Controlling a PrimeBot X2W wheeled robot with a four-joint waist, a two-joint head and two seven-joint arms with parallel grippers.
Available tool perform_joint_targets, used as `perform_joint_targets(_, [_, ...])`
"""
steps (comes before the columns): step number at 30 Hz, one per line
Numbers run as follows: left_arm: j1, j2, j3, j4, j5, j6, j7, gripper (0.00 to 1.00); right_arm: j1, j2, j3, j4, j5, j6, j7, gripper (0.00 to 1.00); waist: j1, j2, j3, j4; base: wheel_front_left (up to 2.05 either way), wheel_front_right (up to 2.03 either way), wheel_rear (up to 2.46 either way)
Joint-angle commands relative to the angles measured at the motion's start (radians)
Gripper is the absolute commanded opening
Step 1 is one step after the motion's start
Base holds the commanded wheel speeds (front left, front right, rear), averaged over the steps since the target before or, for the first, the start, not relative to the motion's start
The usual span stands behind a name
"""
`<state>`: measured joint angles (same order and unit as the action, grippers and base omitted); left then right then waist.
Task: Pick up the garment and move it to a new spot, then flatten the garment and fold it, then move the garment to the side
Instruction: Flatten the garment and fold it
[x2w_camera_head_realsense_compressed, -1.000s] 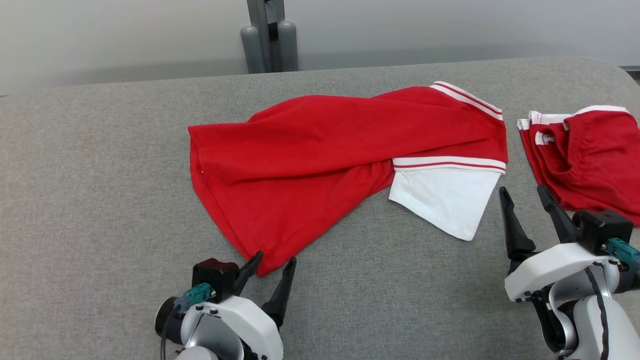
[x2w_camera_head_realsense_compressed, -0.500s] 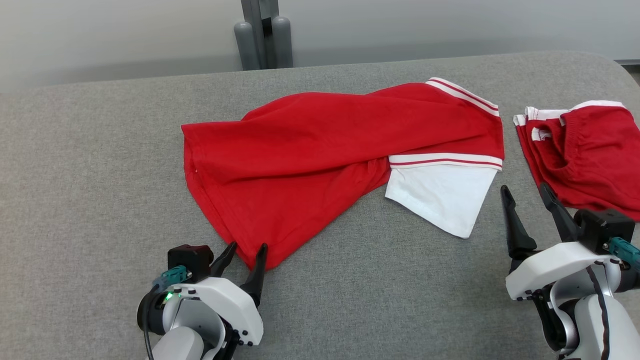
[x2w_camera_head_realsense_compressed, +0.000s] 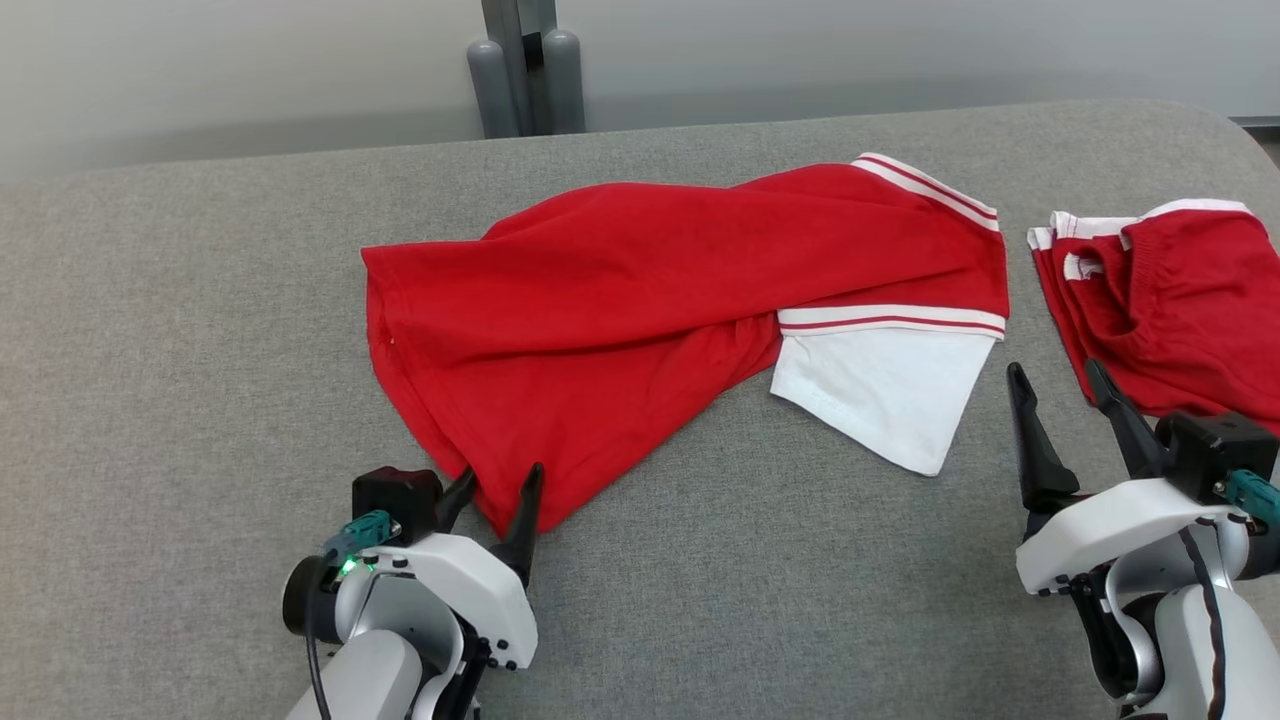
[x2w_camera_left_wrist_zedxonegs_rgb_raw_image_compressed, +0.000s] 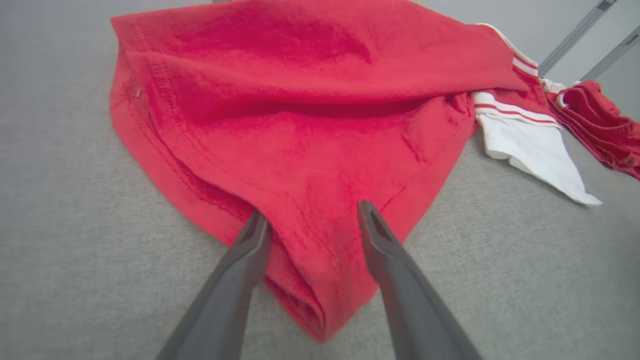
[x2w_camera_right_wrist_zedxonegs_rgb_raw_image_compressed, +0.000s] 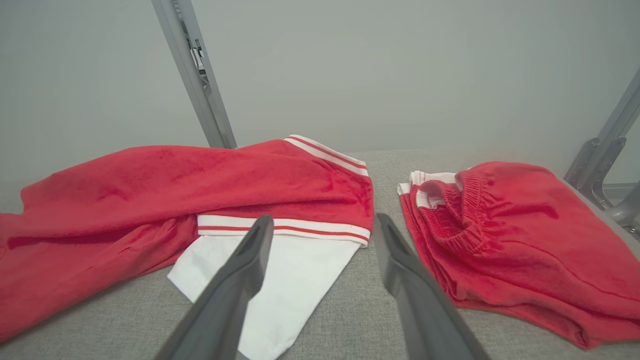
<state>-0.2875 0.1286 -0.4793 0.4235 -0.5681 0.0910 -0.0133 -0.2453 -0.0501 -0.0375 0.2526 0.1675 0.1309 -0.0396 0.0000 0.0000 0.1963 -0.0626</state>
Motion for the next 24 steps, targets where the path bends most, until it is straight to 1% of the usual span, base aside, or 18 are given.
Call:
perform_joint_targets(1, [-0.014, 0.013, 0.0, -0.007, 0.014, 0.015, -0.004, 0.85, 0.003, -0.003, -0.004, -0.004, -0.003, 0.0, 0.005, 1.0, 0.0, 0.0, 0.0, 0.001, 0.0, 0.0, 0.0])
perform_joint_targets(4, [-0.005, 0.019, -0.005, -0.027, 0.026, 0.034, 0.0, 0.84, 0.006, -0.003, -0.005, -0.007, -0.003, 0.0, 0.004, 1.0, 0.0, 0.0, 0.0, 0.004, 0.0, 0.0, 0.0])
perform_joint_targets(9, [0.024, 0.016, -0.018, -0.068, 0.008, 0.027, 0.031, 0.82, 0.008, -0.003, -0.009, -0.005, -0.004, 0.0, 0.003, 1.0, 0.0, 0.0, 0.002, 0.01, 0.0, 0.0, 0.0])
perform_joint_targets(11, [0.027, 0.018, -0.025, -0.075, 0.009, 0.03, 0.037, 0.77, 0.005, -0.003, -0.006, -0.004, -0.004, 0.0, 0.003, 1.0, 0.0, 0.0, 0.003, 0.011, 0.0, 0.0, 0.0])
perform_joint_targets(15, [0.029, 0.005, -0.028, -0.075, -0.012, 0.014, 0.04, 0.71, -0.002, -0.003, 0.0, 0.0, 0.002, 0.0, 0.0, 1.0, 0.0, 0.0, 0.003, 0.009, 0.0, 0.0, 0.0])
perform_joint_targets(16, [0.027, 0.003, -0.025, -0.071, -0.02, 0.013, 0.038, 0.66, -0.004, -0.003, 0.001, 0.002, 0.002, 0.0, -0.001, 1.0, 0.0, 0.0, 0.002, 0.008, 0.0, 0.0, 0.0])
perform_joint_targets(17, [0.023, 0.002, -0.021, -0.065, -0.025, 0.01, 0.035, 0.59, -0.005, -0.003, 0.002, 0.003, 0.002, 0.0, -0.001, 1.0, 0.0, 0.0, 0.002, 0.007, 0.0, 0.0, 0.0])
perform_joint_targets(18, [0.017, 0.002, -0.019, -0.057, -0.027, 0.007, 0.033, 0.47, -0.005, -0.003, 0.003, 0.005, 0.002, 0.0, -0.002, 1.0, 0.0, 0.0, 0.001, 0.005, 0.0, 0.0, 0.0])
perform_joint_targets(21, [0.009, -0.003, -0.019, -0.041, -0.034, 0.001, 0.023, 0.0, -0.005, -0.003, 0.005, 0.006, 0.004, 0.0, -0.003, 1.0, 0.0, 0.0, -0.002, -0.001, 0.0, 0.0, 0.0])
perform_joint_targets(24, [0.013, -0.006, -0.005, -0.046, -0.053, -0.013, 0.007, 0.0, 0.001, -0.003, -0.001, 0.004, 0.003, 0.0, -0.003, 1.0, 0.0, 0.0, -0.005, -0.002, 0.0, 0.0, 0.0])
